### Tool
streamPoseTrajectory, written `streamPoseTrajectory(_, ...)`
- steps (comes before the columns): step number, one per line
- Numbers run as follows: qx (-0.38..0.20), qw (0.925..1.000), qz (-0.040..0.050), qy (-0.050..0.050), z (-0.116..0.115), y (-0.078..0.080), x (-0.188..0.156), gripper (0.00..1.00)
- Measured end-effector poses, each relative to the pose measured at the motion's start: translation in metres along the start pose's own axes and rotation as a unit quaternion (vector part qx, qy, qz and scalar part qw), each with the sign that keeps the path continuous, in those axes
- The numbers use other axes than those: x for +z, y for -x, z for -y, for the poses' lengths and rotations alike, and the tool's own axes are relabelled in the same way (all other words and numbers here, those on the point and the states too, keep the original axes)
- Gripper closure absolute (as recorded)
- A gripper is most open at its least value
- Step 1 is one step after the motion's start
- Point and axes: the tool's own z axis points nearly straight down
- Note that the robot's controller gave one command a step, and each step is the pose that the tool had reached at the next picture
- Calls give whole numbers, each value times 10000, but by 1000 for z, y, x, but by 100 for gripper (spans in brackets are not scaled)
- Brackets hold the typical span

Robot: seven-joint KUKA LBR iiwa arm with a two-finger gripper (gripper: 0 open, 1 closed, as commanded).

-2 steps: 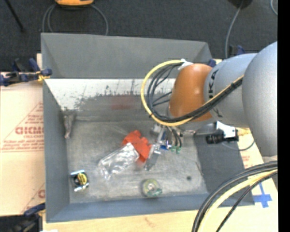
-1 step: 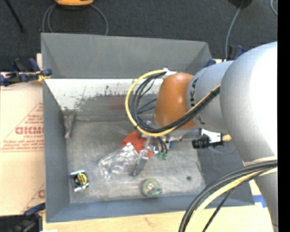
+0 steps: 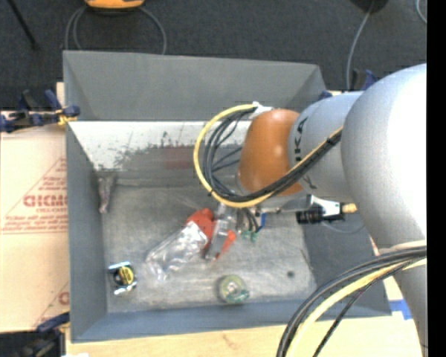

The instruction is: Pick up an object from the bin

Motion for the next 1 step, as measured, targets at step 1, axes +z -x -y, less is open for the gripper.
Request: streamPoseTrajectory(1,39,9999,-94,0,-6,2,-127,100)
